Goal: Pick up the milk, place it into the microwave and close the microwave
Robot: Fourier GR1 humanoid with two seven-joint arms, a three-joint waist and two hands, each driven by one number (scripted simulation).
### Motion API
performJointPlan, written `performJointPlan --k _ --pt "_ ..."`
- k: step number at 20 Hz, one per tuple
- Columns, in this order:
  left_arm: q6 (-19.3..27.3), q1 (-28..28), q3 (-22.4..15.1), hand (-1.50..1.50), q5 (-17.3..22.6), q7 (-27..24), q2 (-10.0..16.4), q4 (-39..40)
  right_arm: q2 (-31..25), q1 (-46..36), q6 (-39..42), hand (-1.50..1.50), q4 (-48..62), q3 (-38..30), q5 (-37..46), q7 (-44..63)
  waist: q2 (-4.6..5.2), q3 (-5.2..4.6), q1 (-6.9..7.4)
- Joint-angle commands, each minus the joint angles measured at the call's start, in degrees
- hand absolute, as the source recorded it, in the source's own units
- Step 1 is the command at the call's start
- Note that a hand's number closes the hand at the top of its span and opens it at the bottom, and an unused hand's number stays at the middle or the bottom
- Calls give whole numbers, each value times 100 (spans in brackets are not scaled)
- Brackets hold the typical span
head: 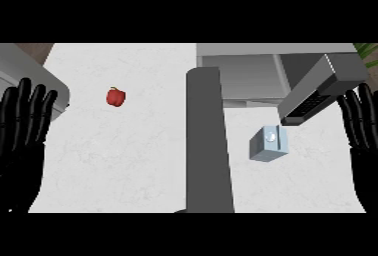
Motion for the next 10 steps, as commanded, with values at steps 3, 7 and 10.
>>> performJointPlan --k 3,7,10 --pt "-179 -274 69 -150 181 -446 -109 970 286 -509 -96 -150 250 418 162 44 -174 -85 114" --pt "-211 -193 498 -150 760 -38 -101 1167 398 -990 9 -150 -172 1331 366 1092 -176 -97 172" --pt "-373 -110 805 -150 1115 153 71 969 450 -973 32 -150 -252 1363 360 1178 -187 -85 140"
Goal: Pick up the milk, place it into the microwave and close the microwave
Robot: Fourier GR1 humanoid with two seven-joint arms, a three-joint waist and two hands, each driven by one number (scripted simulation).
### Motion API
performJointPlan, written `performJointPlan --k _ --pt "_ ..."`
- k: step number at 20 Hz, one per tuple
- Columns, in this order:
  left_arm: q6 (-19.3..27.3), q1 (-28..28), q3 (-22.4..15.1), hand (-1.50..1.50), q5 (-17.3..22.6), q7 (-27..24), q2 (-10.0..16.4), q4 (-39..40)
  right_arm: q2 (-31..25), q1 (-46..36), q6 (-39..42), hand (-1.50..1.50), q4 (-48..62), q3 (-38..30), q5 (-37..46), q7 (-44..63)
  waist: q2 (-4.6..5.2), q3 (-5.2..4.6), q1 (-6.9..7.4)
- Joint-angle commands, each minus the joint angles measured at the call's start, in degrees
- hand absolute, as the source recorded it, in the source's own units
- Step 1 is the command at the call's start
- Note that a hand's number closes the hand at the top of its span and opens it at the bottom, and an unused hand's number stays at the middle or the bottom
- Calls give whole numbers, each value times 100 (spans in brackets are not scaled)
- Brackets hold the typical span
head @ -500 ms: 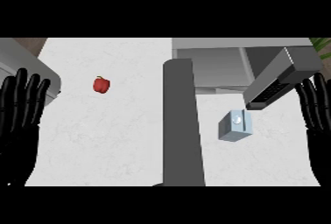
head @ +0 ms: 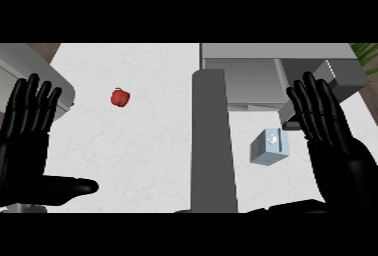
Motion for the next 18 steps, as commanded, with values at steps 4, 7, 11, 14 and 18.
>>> performJointPlan --k 4,7,11,14,18 --pt "-246 383 279 -150 386 123 47 -162 257 524 -311 -150 -473 1179 571 306 -22 -2 -9" --pt "-615 778 692 -150 819 117 237 -426 144 283 -153 -150 -472 581 525 625 -20 -1 4" --pt "-738 865 867 -150 1038 393 365 -622 140 356 -352 -150 -1008 559 894 1216 -22 -2 -4" --pt "-1181 1448 1093 -150 1241 -43 336 -712 131 990 -383 -150 -425 620 901 326 -20 -1 13" --pt "-1136 1504 1155 -150 1419 376 255 -1189 57 857 -268 -150 23 274 611 53 -18 1 14"
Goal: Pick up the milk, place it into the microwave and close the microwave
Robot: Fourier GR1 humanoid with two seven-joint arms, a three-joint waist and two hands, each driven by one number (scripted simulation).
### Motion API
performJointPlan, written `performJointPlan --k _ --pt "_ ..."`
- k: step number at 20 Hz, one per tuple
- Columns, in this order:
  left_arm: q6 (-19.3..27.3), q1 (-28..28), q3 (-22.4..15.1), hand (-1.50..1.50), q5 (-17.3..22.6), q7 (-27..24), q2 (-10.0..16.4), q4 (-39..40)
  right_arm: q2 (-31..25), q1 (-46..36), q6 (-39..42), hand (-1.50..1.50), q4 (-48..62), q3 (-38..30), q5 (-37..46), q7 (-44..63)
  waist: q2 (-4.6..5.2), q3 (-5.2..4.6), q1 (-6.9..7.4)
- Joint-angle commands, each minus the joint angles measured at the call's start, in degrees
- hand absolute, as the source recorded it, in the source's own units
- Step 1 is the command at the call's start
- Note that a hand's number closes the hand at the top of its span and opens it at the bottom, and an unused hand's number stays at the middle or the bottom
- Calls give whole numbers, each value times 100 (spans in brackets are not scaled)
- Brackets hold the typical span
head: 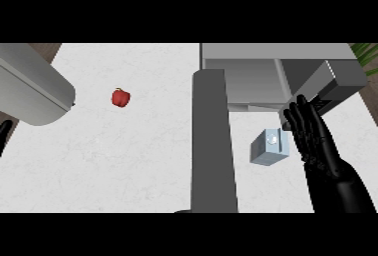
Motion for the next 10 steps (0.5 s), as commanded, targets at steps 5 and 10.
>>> performJointPlan --k 5,10 --pt "-601 730 245 -150 65 -405 -277 -141 6 314 86 -150 976 -156 -120 -942 2 0 6" --pt "-946 970 632 -150 482 -349 -187 -231 -60 78 67 -150 1399 -752 -395 -944 2 -1 16"
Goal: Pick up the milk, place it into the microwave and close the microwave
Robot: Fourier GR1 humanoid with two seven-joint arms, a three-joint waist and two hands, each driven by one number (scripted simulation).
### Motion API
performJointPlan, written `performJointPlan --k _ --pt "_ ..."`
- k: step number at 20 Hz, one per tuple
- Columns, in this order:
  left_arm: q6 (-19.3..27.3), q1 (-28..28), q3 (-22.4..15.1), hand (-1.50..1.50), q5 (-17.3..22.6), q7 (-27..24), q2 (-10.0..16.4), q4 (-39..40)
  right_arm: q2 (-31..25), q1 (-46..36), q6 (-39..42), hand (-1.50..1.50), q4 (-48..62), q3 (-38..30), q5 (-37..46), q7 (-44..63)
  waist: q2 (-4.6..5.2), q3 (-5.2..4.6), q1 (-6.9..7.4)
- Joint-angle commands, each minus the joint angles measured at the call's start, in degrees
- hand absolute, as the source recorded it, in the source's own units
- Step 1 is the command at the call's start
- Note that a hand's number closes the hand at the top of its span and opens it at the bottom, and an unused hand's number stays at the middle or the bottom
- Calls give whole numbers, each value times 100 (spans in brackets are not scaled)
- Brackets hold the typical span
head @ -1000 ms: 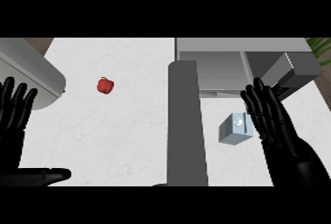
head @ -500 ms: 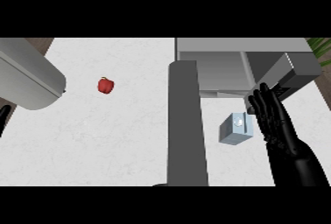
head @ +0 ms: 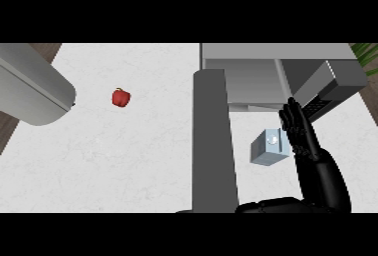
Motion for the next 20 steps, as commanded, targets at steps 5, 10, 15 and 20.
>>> performJointPlan --k 5,10,15,20 --pt "-238 -107 375 -150 225 64 99 232 -181 -85 51 -150 1248 -788 -325 -841 11 1 0" --pt "-495 113 784 -150 803 295 285 38 -24 243 -192 -150 2203 -853 -125 -1849 11 3 16" --pt "-507 312 777 -150 741 481 -11 -411 -497 21 335 -150 2230 -1484 -748 -1634 4 2 6" --pt "-814 282 802 -150 587 246 -157 -110 -288 -188 301 -150 3562 -1343 -451 -2614 8 1 12"
